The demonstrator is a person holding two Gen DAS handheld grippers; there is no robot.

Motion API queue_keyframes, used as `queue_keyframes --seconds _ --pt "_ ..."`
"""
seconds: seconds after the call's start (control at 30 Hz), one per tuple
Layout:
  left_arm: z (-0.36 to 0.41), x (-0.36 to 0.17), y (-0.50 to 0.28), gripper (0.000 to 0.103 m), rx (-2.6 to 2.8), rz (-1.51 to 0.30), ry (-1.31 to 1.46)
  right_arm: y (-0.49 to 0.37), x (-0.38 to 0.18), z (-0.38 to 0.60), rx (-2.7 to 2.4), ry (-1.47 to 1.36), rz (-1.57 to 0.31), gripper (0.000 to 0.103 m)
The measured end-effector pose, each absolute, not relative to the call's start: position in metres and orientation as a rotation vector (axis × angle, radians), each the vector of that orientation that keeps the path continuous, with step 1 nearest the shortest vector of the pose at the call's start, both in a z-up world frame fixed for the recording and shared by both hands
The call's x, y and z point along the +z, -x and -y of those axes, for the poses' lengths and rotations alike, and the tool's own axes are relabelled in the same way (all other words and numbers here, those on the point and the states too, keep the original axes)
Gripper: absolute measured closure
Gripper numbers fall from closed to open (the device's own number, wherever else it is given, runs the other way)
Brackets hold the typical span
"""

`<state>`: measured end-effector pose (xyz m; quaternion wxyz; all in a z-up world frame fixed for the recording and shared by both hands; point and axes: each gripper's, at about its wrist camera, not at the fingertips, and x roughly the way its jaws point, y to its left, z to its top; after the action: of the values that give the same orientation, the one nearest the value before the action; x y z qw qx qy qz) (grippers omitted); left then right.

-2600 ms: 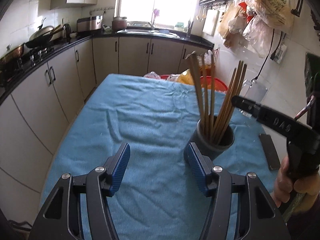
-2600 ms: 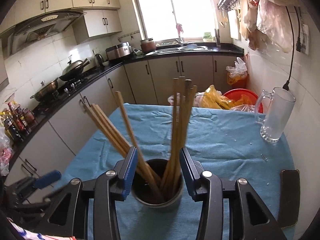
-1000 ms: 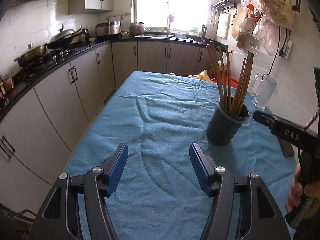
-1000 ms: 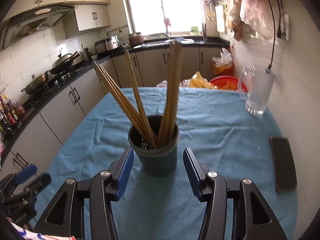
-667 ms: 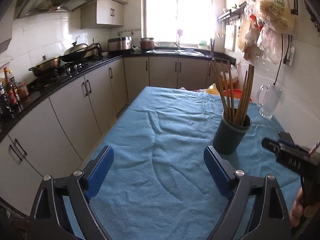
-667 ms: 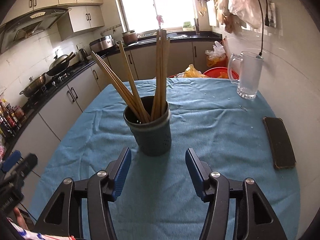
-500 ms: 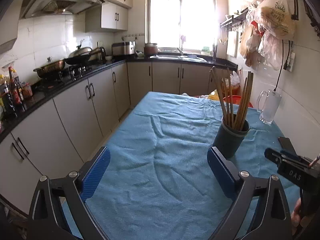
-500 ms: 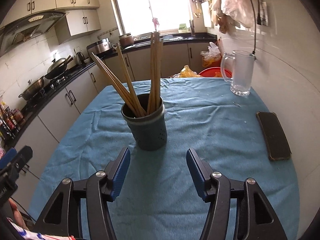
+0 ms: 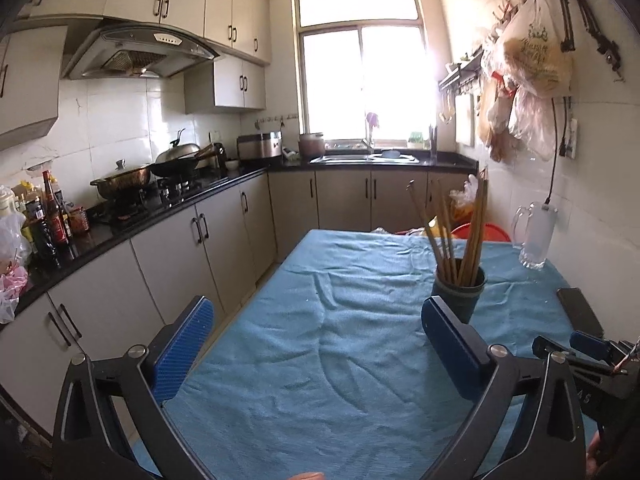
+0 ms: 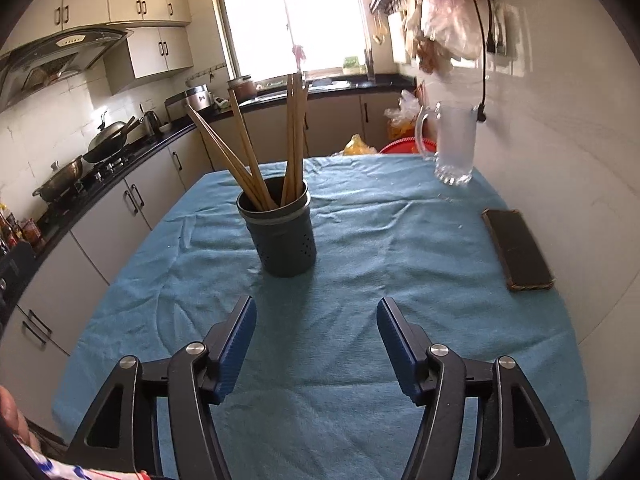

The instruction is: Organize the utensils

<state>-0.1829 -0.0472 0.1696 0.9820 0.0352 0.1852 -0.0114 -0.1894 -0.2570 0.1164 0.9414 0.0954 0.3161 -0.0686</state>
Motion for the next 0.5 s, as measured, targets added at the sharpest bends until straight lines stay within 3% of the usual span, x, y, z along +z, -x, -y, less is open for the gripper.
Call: queue_keyframes --seconds 0.5 --pt "0.068 0.156 0.193 0.000 -0.106 -0.487 -0.128 0.218 0.124 0.256 -0.205 -0.138 -0.593 0.029"
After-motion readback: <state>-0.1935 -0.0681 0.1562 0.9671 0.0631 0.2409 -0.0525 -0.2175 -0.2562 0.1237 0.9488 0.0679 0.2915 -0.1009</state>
